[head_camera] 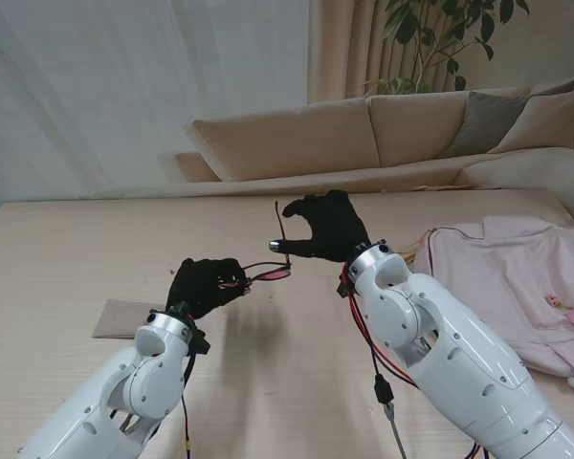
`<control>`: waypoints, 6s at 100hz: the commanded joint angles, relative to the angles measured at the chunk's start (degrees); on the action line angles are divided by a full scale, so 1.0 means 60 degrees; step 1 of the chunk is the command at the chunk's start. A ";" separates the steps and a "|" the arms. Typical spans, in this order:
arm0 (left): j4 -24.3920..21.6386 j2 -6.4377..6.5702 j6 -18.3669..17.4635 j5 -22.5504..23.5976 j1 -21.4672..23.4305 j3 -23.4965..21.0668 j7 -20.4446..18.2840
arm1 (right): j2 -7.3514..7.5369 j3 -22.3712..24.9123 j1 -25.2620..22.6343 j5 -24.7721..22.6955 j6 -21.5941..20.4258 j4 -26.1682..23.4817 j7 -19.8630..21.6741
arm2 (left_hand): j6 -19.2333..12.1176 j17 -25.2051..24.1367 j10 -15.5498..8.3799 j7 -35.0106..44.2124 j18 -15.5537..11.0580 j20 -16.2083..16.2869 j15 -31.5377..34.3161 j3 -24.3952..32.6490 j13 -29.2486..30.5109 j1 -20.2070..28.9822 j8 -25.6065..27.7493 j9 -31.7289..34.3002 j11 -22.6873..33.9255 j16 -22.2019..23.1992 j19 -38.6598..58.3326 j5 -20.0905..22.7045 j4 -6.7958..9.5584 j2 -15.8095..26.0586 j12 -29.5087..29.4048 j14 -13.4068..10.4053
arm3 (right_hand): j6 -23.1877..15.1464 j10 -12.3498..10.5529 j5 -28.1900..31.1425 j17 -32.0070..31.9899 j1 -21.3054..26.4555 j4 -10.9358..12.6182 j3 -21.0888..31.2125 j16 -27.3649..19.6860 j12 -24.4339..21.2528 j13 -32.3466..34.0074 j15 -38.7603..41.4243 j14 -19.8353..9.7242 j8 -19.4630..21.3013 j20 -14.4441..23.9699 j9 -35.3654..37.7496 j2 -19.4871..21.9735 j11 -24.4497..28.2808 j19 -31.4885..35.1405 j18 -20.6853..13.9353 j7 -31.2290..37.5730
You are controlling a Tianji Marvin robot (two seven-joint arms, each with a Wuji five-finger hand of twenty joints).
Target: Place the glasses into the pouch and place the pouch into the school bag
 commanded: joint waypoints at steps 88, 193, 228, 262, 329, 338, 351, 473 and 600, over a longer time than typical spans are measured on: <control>-0.0608 0.0115 0.0028 0.0692 0.0221 -0.0021 -0.0270 | 0.0560 -0.0750 0.0151 -0.1632 -0.1368 -0.0728 0.2184 | -0.0401 0.0024 0.0087 0.0550 -0.0424 0.0356 0.1036 -0.0136 0.0299 0.0395 0.0429 -0.0004 0.0847 0.0820 0.0729 0.0427 -0.0171 0.0909 0.0367 -0.0231 | -0.0244 -0.0239 -0.1296 -0.0092 0.0646 -0.0090 0.0757 -0.0194 0.0044 0.0180 -0.0379 -0.0324 0.0173 0.0765 -0.0620 -0.2113 0.0399 0.0612 0.0636 0.0248; -0.0711 0.0238 -0.0062 0.1686 -0.0091 0.0262 -0.0210 | 0.0284 -0.1165 0.0211 -0.3062 -0.1374 0.0835 -0.1748 | -0.0559 -0.0174 -0.0455 0.0266 -0.0503 0.0173 -0.0096 -0.0224 -0.0551 -0.1704 0.0168 -0.0975 0.0347 0.0444 0.0375 -0.0315 0.0002 -0.0096 -0.0509 -0.0632 | -0.2632 -0.0194 0.5049 0.2599 0.4982 -0.2472 0.6345 0.1232 0.1970 0.6584 0.3758 0.0041 0.0330 0.0610 0.7563 -0.4025 0.2455 0.4317 0.1482 0.4424; -0.1338 0.0260 0.0633 0.1607 0.0570 -0.0343 -0.0596 | 0.0159 -0.0827 0.0035 -0.2708 -0.0937 0.1009 -0.2132 | 0.0054 0.0184 -0.0300 -0.0571 0.0892 -0.0229 -0.0773 -0.0560 -0.0998 -0.2982 0.0612 -0.1551 0.0002 0.0269 -0.0484 -0.0375 0.0078 0.0051 -0.0717 -0.0518 | -0.1917 0.0489 0.5620 0.2767 0.5252 -0.2640 0.7212 0.1470 0.2207 0.6983 0.4158 0.0479 0.0492 0.0681 0.8141 -0.4722 0.2444 0.4448 0.1569 0.4472; -0.2000 0.0514 0.0521 0.2426 0.1579 -0.1617 -0.1673 | 0.0230 -0.0484 0.0057 -0.3191 -0.1203 0.1465 -0.2957 | 0.0610 -0.0754 -0.0487 -0.2006 -0.0446 -0.0334 -0.1973 -0.1317 -0.2709 -0.2870 0.0150 -0.3719 -0.0869 0.0023 -0.0639 -0.2418 0.0162 0.0231 -0.1112 -0.0878 | -0.2029 0.0094 0.5659 0.3083 0.5336 -0.2657 0.7177 0.1527 0.2299 0.7448 0.4232 0.0172 0.0337 0.0830 0.8621 -0.4744 0.2528 0.4743 0.1354 0.4386; -0.1362 0.1536 -0.1853 0.1811 0.0695 -0.3595 -0.8691 | 0.0290 -0.0442 -0.0192 -0.3219 -0.1475 0.1722 -0.3073 | 0.1805 -0.2625 -0.0438 -0.7908 -0.1334 -0.1075 -0.7291 -0.0449 -0.7521 -0.2824 -0.3509 -0.8561 -0.5076 -0.3142 -0.7434 -0.5973 -0.0188 -0.1671 -0.3716 -0.2049 | -0.2217 -0.0115 0.5461 0.2849 0.5338 -0.2550 0.6804 0.1640 0.2684 0.7214 0.4306 0.0013 0.0484 0.0841 0.8327 -0.4519 0.2828 0.4663 0.1346 0.4318; -0.0937 0.1557 -0.1840 0.1814 0.0319 -0.3386 -0.8724 | 0.0300 -0.0413 -0.0196 -0.3224 -0.1518 0.1769 -0.3065 | 0.1847 -0.2680 -0.0422 -0.7942 -0.1281 -0.0995 -0.7291 -0.0235 -0.7558 -0.2857 -0.3418 -0.8585 -0.5082 -0.3100 -0.7531 -0.5998 -0.0216 -0.1781 -0.3712 -0.1961 | -0.2290 -0.0171 0.5467 0.2827 0.5310 -0.2547 0.6777 0.1639 0.2709 0.7217 0.4296 -0.0058 0.0492 0.0844 0.8329 -0.4479 0.2828 0.4663 0.1347 0.4313; -0.0362 0.1635 -0.2040 0.1957 -0.0209 -0.3033 -0.9021 | 0.0295 -0.0363 -0.0194 -0.3164 -0.1575 0.1854 -0.3089 | 0.1935 -0.2681 -0.0396 -0.7961 -0.1255 -0.1016 -0.7333 -0.0102 -0.7589 -0.2882 -0.3435 -0.8584 -0.5128 -0.3113 -0.7623 -0.6009 -0.0242 -0.1887 -0.3809 -0.1973 | -0.2312 -0.0172 0.5467 0.2798 0.5320 -0.2539 0.6752 0.1640 0.2731 0.7208 0.4278 -0.0047 0.0495 0.0844 0.8333 -0.4475 0.2815 0.4656 0.1349 0.4309; 0.1784 0.1686 -0.1802 0.2181 -0.1780 -0.0983 -0.8613 | 0.0295 -0.0187 -0.0314 -0.3167 -0.1706 0.2185 -0.3511 | 0.2676 -0.2500 0.0102 -0.6684 -0.1065 -0.1010 -0.6696 0.1895 -0.7393 -0.3270 -0.2315 -0.8514 -0.4489 -0.2723 -0.7457 -0.6023 -0.0500 -0.2401 -0.2180 -0.1678 | -0.2306 -0.0179 0.5494 0.2857 0.5350 -0.2523 0.6718 0.1716 0.2888 0.7214 0.4369 -0.0055 0.0461 0.0876 0.8345 -0.4477 0.2848 0.4702 0.1413 0.4347; 0.2102 0.1497 -0.1215 0.2227 -0.1409 -0.0787 -0.7163 | 0.0251 -0.0326 -0.0350 -0.3085 -0.1596 0.2231 -0.3665 | 0.1325 -0.1995 -0.0350 0.1453 -0.1116 -0.1788 -0.3689 0.3076 -0.4373 -0.1062 0.2298 -0.5672 -0.0013 -0.1667 -0.3341 -0.4695 -0.0309 0.0058 -0.1360 -0.1016 | -0.2262 -0.0182 0.5455 0.2854 0.5335 -0.2506 0.6656 0.1704 0.2941 0.7204 0.4408 -0.0033 0.0432 0.0901 0.8294 -0.4422 0.2914 0.4744 0.1391 0.4329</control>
